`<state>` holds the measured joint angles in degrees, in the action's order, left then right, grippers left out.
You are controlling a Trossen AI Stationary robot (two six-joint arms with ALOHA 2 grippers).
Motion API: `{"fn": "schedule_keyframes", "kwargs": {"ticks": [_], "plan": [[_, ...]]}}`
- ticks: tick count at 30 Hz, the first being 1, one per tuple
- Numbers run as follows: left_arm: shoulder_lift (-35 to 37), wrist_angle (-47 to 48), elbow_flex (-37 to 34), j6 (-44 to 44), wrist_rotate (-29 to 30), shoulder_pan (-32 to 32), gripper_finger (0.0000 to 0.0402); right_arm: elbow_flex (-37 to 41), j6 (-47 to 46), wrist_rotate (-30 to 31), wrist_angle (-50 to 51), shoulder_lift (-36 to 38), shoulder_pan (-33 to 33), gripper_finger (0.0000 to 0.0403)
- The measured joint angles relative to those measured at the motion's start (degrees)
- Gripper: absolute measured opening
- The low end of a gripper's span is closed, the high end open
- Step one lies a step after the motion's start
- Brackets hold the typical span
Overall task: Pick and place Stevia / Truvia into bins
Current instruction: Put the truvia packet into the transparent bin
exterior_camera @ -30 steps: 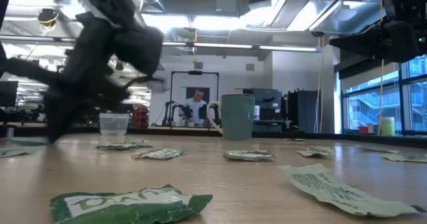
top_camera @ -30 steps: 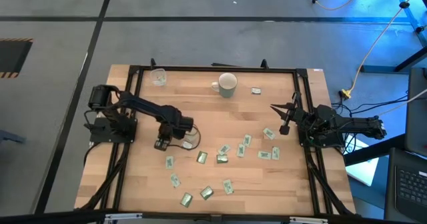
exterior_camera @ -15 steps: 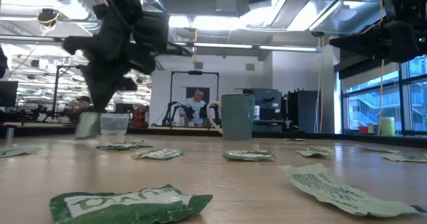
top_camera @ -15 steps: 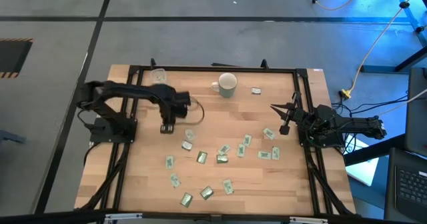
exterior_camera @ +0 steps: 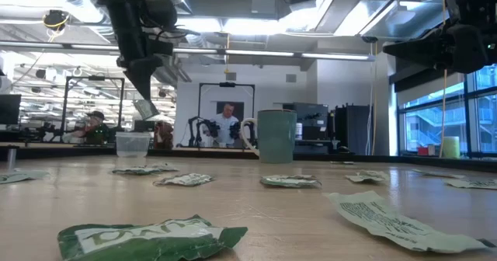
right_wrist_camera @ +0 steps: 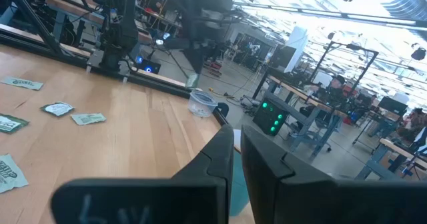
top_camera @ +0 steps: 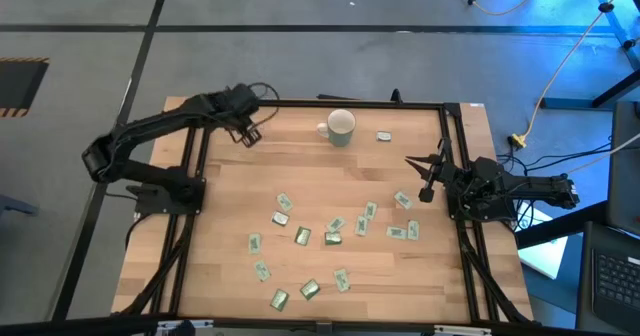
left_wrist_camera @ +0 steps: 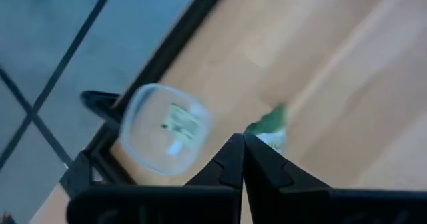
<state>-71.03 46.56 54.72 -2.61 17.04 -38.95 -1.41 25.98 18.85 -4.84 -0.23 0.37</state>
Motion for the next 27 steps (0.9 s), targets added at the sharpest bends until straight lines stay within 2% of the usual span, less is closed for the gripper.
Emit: {"fn": "schedule_keyframes", "kwargs": {"ticks": [9, 20, 27], "plan": [[-3.88, -3.61, 0.04, -0.04, 1.0, -8.58, 0.0002, 0.0, 0.0, 0.0, 0.0, 0.0, 0.0, 0.0035], [-12.98, -9.96, 0.08, -3.15, 1.27, -12.84, 0.0002, -0.02, 0.01, 0.02, 0.0, 0.0, 0.01, 0.0035], [-16.32, -9.76, 0.09, -4.15, 1.33, -14.93, 0.0002, 0.0, 0.0, 0.0, 0.55, -0.02, 0.01, 0.0035]]}}
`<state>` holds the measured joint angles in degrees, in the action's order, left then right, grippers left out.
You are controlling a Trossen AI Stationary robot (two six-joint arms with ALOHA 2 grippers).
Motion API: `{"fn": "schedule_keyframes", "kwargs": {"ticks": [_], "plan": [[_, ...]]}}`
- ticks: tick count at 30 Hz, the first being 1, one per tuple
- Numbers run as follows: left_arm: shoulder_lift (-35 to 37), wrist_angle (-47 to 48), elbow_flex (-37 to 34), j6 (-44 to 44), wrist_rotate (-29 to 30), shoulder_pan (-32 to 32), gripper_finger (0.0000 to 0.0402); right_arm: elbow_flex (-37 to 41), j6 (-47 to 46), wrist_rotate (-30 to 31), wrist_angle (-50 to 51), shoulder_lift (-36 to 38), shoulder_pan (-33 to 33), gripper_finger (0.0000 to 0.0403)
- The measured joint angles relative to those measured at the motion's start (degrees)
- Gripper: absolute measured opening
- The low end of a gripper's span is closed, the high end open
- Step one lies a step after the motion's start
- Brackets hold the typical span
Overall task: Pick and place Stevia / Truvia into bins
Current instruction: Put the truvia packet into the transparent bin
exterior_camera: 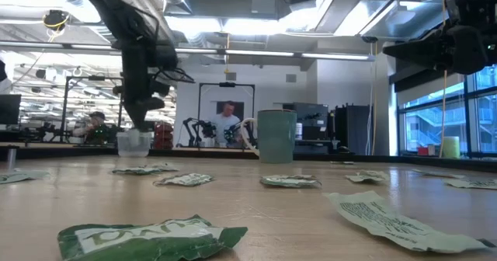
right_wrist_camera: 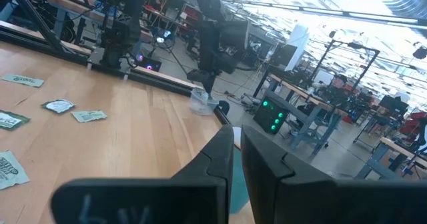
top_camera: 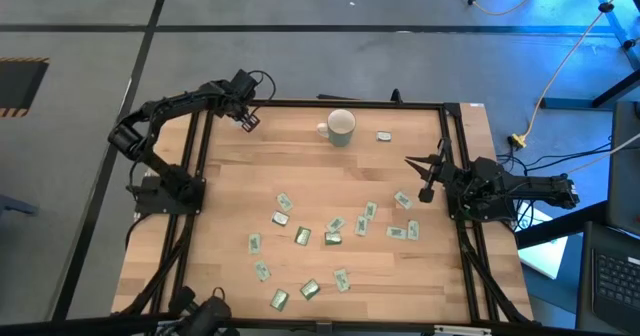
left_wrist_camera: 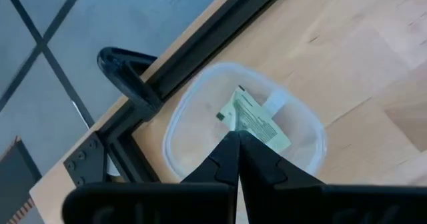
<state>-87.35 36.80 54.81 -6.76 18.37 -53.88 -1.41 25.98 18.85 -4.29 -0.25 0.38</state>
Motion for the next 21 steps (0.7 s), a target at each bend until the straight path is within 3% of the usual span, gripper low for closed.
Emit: {"fn": "schedule_keyframes", "kwargs": {"ticks": [21], "plan": [[-0.11, 1.55, 0.0, 0.17, -0.91, -1.51, 0.0008, -0.01, 0.0, 0.01, 0.12, 0.01, 0.0, 0.0035]]}}
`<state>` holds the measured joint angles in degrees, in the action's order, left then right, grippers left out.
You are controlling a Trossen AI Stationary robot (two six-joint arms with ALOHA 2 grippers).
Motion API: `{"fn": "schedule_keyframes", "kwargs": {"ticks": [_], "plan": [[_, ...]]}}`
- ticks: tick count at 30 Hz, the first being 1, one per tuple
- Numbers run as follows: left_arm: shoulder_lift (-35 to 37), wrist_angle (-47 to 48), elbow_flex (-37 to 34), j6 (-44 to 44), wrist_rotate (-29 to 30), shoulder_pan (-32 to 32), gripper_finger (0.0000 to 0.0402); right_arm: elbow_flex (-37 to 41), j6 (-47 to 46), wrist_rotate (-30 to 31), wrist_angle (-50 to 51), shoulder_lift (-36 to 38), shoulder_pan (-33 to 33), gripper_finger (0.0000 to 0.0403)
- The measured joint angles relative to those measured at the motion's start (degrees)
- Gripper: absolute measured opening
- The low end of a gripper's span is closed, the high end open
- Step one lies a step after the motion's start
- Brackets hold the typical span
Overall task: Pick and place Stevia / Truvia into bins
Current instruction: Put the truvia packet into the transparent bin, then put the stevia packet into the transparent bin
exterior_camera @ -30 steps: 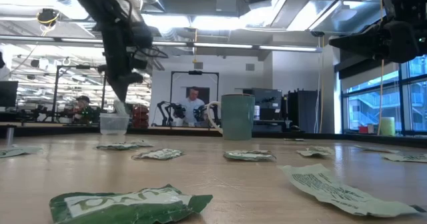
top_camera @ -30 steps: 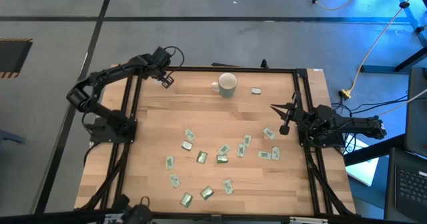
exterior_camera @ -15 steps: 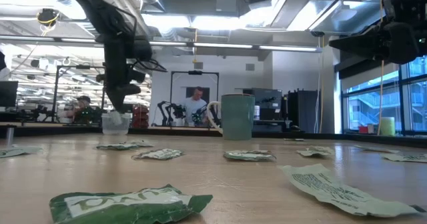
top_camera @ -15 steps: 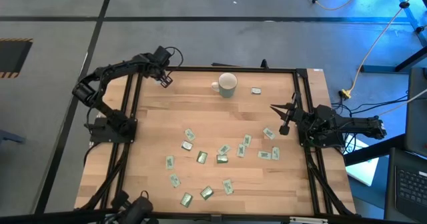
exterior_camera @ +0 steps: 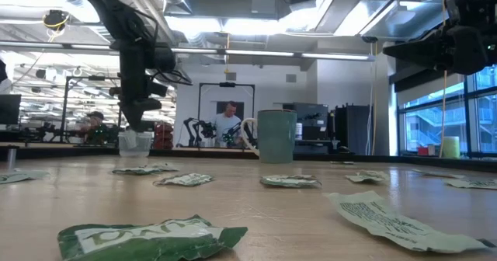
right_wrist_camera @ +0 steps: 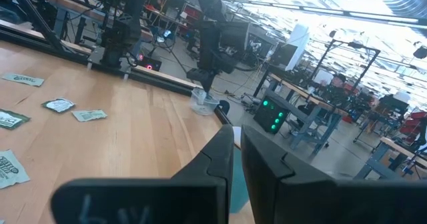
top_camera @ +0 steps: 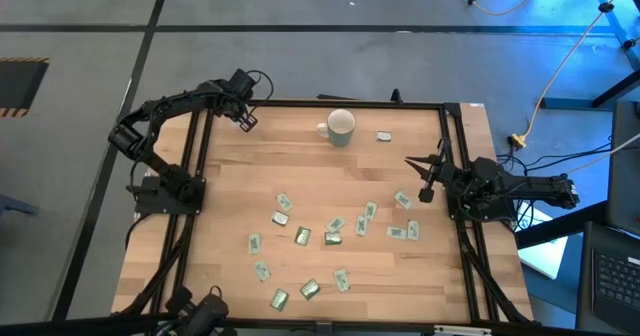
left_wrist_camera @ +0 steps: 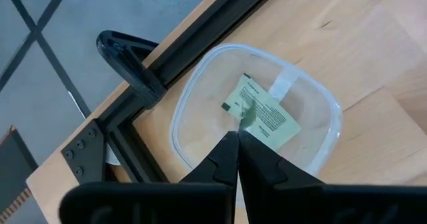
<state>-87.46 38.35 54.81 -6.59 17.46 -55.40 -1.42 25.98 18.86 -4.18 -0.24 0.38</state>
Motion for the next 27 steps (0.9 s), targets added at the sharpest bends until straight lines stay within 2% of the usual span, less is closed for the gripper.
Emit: {"fn": "schedule_keyframes", "kwargs": {"ticks": [8, 11, 13, 15, 18, 21, 23, 27], "plan": [[0.05, -0.04, 0.0, 1.26, -2.08, 0.0, 0.0036, 0.0, 0.0, 0.0, -0.01, 0.0, -0.02, 0.0035], [1.1, -0.5, 0.0, -0.71, -3.27, 0.4, 0.0042, 0.01, -0.02, -0.01, 0.01, -0.01, 0.0, 0.0035], [2.47, -1.18, 0.0, -2.15, -6.68, 1.43, 0.0044, 0.01, -0.15, 0.0, -0.01, -0.01, -0.01, 0.0035], [3.79, -1.96, 0.0, -2.6, -12.58, 3.24, 0.0044, 0.0, -0.15, 0.0, -0.01, -0.01, 0.0, 0.0035], [5.58, -2.71, 0.0, -4.63, -22.3, 7.31, 0.0043, -0.01, -0.17, 0.01, -0.01, -0.01, -0.02, 0.0035], [6.27, -2.28, 0.0, -9.46, -28.91, 13.65, 0.0046, 0.0, -0.17, 0.01, -0.01, 0.0, 0.0, 0.0035], [6.2, -2.3, 0.0, -12.04, -30.86, 18.44, 0.0052, 0.01, -0.17, 0.01, -0.01, 0.0, -0.01, 0.0035], [4.56, -2.54, 0.0, -14.53, -31.05, 28.17, 0.0068, 0.0, -0.17, 0.01, -0.02, 0.0, -0.01, 0.0035]]}}
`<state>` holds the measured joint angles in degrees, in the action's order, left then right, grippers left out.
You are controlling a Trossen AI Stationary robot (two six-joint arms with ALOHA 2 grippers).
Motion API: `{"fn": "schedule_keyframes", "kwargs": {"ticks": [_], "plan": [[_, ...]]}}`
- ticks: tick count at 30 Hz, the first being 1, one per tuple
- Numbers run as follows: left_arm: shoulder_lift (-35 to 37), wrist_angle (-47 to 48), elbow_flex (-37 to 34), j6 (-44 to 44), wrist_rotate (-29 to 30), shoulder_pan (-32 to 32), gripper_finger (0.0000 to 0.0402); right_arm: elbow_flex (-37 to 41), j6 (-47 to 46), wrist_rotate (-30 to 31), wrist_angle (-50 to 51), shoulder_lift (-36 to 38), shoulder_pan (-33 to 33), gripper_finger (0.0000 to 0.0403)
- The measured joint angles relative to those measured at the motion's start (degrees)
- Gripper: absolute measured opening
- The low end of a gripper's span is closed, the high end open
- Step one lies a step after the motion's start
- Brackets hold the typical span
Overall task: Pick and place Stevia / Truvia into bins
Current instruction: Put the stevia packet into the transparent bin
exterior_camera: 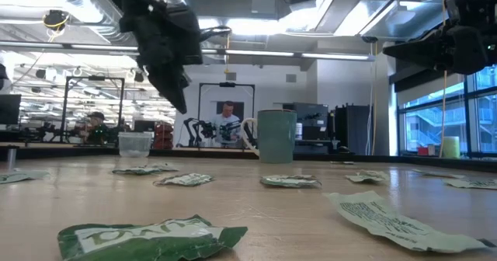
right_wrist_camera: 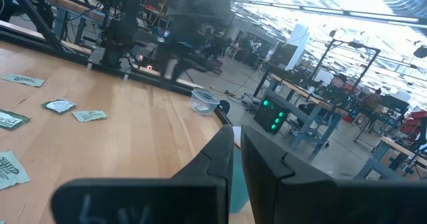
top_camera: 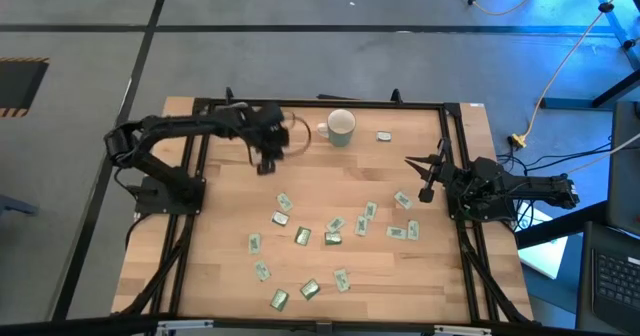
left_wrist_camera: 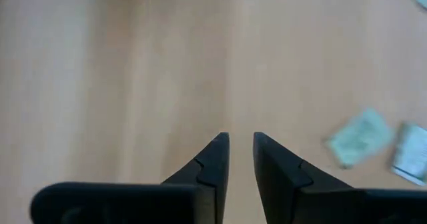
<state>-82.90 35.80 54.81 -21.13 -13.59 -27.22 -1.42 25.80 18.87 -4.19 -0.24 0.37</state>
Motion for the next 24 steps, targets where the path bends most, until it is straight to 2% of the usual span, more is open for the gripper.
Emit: {"fn": "schedule_keyframes", "kwargs": {"ticks": [5, 11, 16, 24], "plan": [[-2.66, -0.02, 0.0, 2.06, 1.8, 9.07, 0.0091, 0.01, -0.02, 0.0, -0.02, 0.01, 0.01, 0.0035], [-6.87, -0.09, 0.0, 5.79, 3.76, 15.47, 0.0111, -0.01, -0.02, -0.02, -0.04, 0.01, 0.01, 0.0035], [-11.14, -0.1, 0.0, 8.4, 8.12, 17.6, 0.0107, 0.0, -0.02, -0.02, -0.06, 0.0, 0.0, 0.0035], [-15.2, -0.06, 0.0, 10.67, 6.85, 18.18, 0.01, -0.01, -0.04, -0.02, -0.07, -0.01, 0.0, 0.0035]]}}
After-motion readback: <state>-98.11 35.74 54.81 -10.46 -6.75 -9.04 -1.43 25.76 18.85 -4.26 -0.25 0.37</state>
